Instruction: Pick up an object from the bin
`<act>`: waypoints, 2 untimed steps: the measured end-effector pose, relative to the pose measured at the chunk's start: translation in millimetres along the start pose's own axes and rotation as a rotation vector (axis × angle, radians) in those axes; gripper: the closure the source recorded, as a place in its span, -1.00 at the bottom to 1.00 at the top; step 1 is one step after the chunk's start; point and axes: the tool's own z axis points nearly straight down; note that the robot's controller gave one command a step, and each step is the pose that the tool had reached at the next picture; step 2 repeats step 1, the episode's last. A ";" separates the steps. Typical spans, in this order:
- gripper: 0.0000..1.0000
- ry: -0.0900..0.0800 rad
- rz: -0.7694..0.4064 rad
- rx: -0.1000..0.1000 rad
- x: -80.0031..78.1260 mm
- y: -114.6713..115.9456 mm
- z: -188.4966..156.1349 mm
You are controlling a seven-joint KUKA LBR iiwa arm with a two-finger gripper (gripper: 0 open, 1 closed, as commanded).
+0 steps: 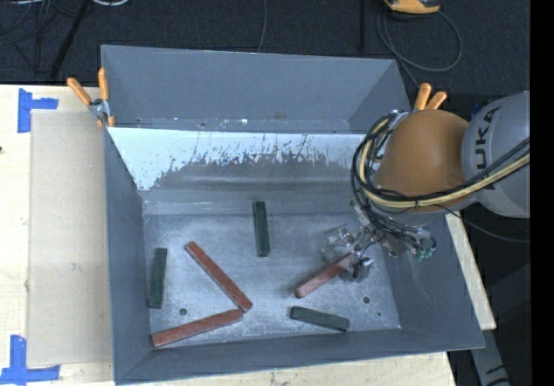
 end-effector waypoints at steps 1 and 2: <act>1.00 -0.008 0.001 0.005 -1.6 -0.8 -22.5; 1.00 -0.008 0.001 0.005 -1.6 -0.8 -22.5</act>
Offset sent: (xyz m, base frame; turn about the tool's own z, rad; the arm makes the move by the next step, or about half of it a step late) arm 0.0000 -0.0001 0.0868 0.0000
